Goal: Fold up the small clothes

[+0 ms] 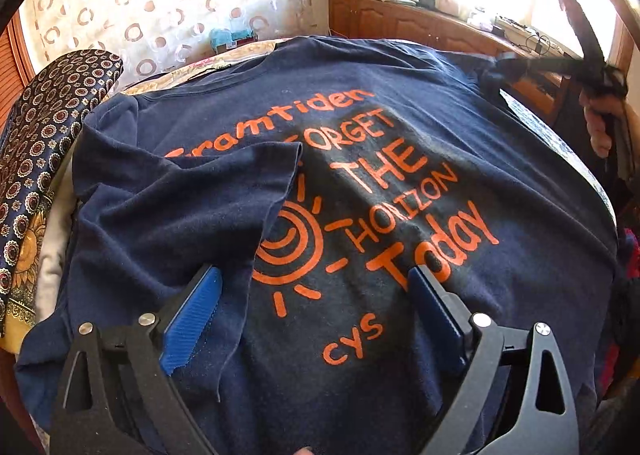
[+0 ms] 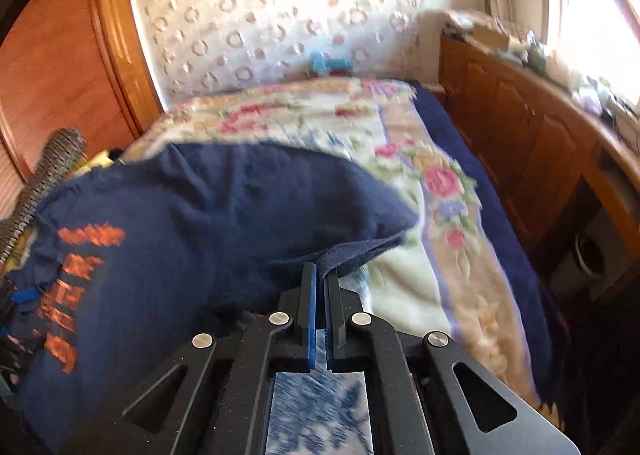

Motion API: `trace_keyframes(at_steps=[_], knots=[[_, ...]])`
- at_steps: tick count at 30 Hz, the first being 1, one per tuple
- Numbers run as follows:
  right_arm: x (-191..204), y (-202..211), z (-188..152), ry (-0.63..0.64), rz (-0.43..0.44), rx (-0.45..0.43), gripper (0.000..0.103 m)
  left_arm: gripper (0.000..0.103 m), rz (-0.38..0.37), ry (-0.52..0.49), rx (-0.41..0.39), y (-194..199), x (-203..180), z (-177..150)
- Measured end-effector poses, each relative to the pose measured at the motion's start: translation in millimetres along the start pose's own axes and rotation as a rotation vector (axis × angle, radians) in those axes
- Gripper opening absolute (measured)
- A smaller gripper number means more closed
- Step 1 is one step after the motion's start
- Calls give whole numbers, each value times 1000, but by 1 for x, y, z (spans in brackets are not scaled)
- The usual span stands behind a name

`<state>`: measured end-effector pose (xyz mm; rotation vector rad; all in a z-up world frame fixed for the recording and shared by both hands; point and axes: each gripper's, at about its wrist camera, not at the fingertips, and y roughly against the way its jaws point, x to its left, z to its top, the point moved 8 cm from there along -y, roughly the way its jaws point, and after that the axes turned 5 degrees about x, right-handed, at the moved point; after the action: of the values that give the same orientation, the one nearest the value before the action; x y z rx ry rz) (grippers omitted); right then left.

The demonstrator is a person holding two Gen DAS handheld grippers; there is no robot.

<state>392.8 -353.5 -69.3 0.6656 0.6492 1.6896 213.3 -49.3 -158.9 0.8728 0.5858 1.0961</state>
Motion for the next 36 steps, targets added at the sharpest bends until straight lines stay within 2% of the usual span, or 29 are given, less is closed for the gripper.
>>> trace_keyframes(at_steps=[3, 6, 10, 11, 13, 16, 19, 22, 25, 30, 33, 35, 36], knots=[[27, 22, 15, 52, 45, -68, 3, 94, 3, 0, 0, -1, 0, 2], [70, 39, 18, 157, 104, -109, 3, 94, 3, 0, 0, -2, 0, 2], [126, 38, -5, 302, 194, -57, 3, 95, 2, 0, 0, -2, 0, 1], [134, 35, -13, 325, 196, -39, 7, 95, 1, 1, 0, -2, 0, 1], [138, 30, -25, 337, 194, -14, 35, 95, 0, 2, 0, -2, -1, 1], [124, 29, -27, 296, 198, -28, 41, 95, 0, 2, 1, -2, 0, 1], [92, 27, -16, 191, 131, -47, 46, 95, 0, 2, 1, -2, 0, 2], [61, 6, -14, 95, 46, -7, 46, 95, 2, 2, 0, -2, -1, 2], [36, -27, -15, -13, 32, 63, 46, 94, 1, 3, 0, -1, -1, 1], [23, -60, -10, -124, 67, 99, 46, 94, 0, 3, 0, -1, -1, 1], [23, -68, 1, -140, 79, 98, 46, 94, 0, 4, -1, -1, -1, 2], [26, -75, 7, -108, 86, 110, 23, 94, -2, 8, -6, 0, -1, 2], [26, -81, 10, -90, 94, 120, 6, 95, -4, 12, -12, 2, 0, 2]])
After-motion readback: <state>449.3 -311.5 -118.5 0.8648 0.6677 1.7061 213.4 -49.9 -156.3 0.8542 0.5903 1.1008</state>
